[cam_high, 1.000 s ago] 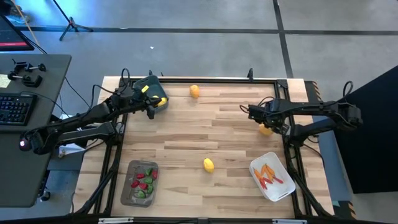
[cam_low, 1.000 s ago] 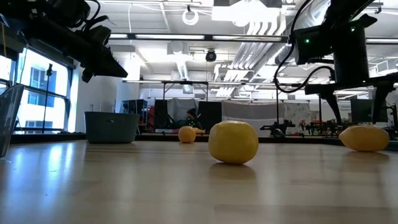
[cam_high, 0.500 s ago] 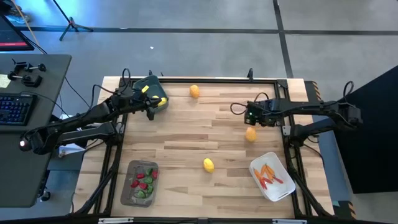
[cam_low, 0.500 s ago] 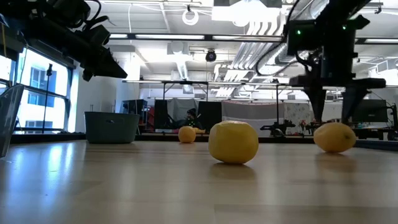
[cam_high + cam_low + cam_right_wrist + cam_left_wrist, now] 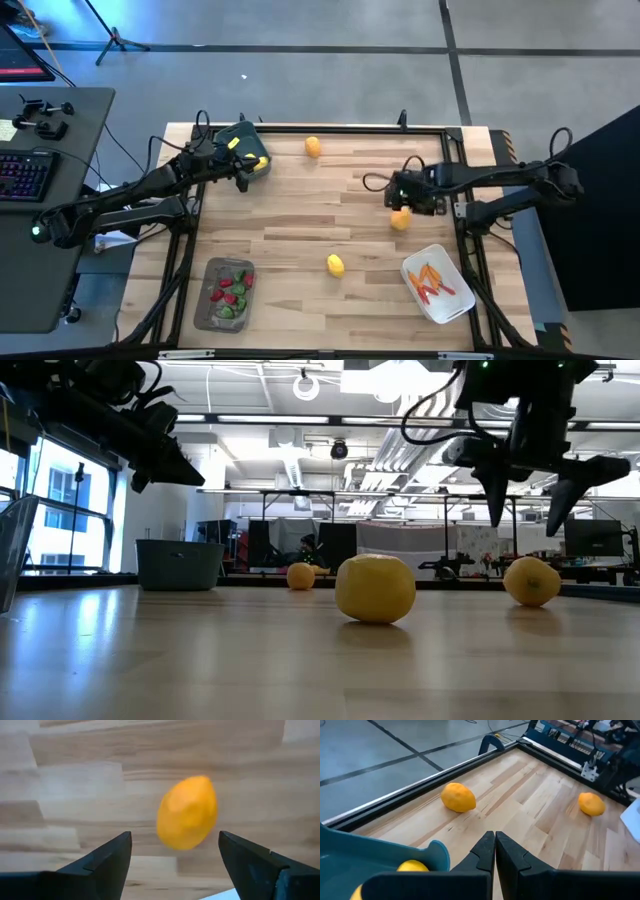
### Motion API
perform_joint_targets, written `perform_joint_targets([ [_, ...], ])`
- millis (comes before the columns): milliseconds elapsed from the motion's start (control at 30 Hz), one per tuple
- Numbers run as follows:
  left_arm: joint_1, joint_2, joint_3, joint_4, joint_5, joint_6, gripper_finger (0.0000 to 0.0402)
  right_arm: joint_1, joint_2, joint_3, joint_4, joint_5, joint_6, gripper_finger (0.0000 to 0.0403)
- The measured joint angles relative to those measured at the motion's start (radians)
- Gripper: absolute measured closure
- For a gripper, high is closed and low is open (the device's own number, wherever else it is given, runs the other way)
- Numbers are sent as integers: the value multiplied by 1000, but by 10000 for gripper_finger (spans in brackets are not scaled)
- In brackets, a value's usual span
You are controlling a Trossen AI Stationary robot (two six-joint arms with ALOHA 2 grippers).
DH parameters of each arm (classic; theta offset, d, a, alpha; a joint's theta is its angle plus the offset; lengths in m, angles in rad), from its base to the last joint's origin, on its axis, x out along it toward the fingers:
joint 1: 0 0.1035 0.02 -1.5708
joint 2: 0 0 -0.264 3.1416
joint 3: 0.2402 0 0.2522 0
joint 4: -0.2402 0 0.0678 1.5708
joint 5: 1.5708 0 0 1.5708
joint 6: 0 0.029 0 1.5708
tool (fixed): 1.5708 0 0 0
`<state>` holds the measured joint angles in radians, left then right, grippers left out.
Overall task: Sort produce into baskets
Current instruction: Put the lemon into the blue bin
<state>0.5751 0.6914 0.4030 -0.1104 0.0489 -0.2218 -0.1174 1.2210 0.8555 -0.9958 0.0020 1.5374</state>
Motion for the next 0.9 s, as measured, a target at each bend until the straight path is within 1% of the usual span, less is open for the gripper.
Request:
perform_joint_targets([
  [133,0,0,0,0,0,-11,402,97,22,0,33,71,255,96],
  [267,0,0,0,0,0,7,402,171,90,0,29,107,387,91],
  [400,0,0,0,0,0,15,402,210,185,-1,31,125,441,91],
  [567,0,0,0,0,0,39,402,224,281,-2,70,154,474,91],
  [767,0,0,0,0,0,41,402,223,341,-2,104,188,485,92],
  [900,0,0,0,0,0,24,402,223,374,-2,105,190,505,104],
])
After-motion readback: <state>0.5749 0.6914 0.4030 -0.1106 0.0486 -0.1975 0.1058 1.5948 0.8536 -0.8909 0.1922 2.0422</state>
